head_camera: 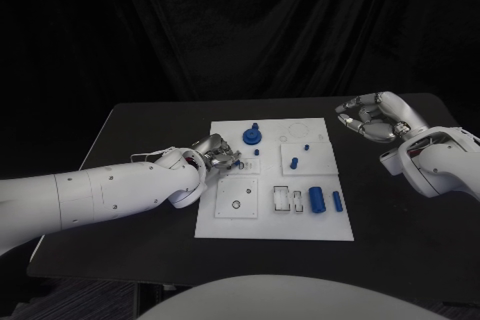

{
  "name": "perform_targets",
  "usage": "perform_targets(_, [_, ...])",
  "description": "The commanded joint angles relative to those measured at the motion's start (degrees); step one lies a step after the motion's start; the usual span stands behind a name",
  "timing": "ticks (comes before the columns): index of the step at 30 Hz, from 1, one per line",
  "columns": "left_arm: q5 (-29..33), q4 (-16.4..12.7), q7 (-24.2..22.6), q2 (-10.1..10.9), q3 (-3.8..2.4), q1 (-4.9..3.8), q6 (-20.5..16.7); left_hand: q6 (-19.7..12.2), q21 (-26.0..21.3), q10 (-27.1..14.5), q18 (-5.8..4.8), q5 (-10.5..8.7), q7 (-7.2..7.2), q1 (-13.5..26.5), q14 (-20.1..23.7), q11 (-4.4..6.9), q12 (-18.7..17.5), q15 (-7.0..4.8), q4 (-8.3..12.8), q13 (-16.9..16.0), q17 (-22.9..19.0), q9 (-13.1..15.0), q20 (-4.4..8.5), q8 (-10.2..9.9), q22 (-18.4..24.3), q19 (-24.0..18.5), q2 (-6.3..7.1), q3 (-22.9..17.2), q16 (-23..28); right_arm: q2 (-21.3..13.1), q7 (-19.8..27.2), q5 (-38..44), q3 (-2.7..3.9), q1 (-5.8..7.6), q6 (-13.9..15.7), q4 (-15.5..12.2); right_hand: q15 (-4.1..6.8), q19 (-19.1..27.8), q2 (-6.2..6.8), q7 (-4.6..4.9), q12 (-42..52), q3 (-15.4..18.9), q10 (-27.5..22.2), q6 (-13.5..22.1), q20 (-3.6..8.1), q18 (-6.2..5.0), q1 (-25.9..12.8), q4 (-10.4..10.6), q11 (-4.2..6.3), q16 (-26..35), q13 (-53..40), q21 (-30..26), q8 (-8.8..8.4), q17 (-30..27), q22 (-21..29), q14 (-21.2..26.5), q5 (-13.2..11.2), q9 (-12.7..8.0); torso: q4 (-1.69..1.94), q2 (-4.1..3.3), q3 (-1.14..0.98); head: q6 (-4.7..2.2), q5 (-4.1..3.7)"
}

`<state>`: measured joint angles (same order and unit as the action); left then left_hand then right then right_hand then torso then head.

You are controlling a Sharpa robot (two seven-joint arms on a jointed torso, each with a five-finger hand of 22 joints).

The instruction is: Assemble the parts on the task board

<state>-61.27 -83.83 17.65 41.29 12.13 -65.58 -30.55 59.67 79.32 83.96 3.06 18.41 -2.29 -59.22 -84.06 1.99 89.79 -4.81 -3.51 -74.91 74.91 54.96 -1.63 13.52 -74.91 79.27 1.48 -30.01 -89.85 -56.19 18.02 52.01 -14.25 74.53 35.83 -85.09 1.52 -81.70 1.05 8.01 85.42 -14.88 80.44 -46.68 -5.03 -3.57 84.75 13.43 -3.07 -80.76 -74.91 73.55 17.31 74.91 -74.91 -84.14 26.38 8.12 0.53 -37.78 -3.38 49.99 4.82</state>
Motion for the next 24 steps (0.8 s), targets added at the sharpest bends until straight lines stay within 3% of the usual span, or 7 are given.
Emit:
perform_targets(1, [-0.2, 0.0, -1.3, -0.2, -0.04, 0.13, -0.6, 0.0, -0.4, 6.0, 0.91, -0.45, 0.33, 0.3, -5.9, 0.19, 0.2, -0.37, -0.7, -15.1, 14.9, 0.0, 0.24, -0.4, -1.4, 0.3, -0.51, 0.2, -0.1, -0.1, -0.7, 0.3, 0.04, -0.14, 0.3, -0.2, -0.43, 0.0, 0.11, 0.03, -0.3, -0.3, -0.5, -0.2, 0.06, -0.86, 0.3, 0.1, -0.11, 0.2, -4.3, -0.2, -0.26, 7.2, -4.7, -3.0, 0.4, -0.1, -0.02, 0.02, 0.0, 0.01, -0.05])
perform_targets(12, [-0.2, 0.0, -1.2, -0.3, -0.04, 0.28, 0.1, 0.2, -0.5, 6.0, 0.94, -1.5, 0.35, 0.5, -5.8, 0.21, 0.2, -0.39, -1.8, -15.1, 14.8, -0.1, 0.26, -0.7, -1.4, 0.3, -0.35, 1.4, 0.0, -0.2, -0.7, 0.3, 0.04, -0.14, 0.4, -0.2, -0.43, 0.0, 0.18, 0.04, -0.3, -0.4, -0.5, -0.2, 0.06, -0.87, 0.3, 0.1, -0.12, 0.2, -4.2, -0.3, -0.27, 7.2, -4.7, -3.0, 0.5, -0.1, -0.03, 0.0, 0.04, 0.01, -0.14])
perform_targets(24, [-0.2, 0.2, -1.2, -0.4, -0.04, 0.48, 0.8, 0.7, -0.9, 6.0, 0.96, -4.96, 0.25, 1.4, -5.8, 0.14, 0.2, -0.34, -5.4, -15.1, 14.7, -0.5, 0.23, -1.9, -1.4, 0.3, 0.1, 5.4, 0.0, -0.2, -0.6, 0.3, 0.04, -0.17, 0.4, -0.2, -0.43, 0.0, 0.18, 0.04, -0.3, -0.4, -0.5, -0.2, 0.06, -0.87, 0.3, 0.1, -0.12, 0.2, -4.2, -0.3, -0.27, 7.2, -4.7, -3.0, 0.5, -0.1, -0.06, -0.05, 0.09, 0.01, -0.11])
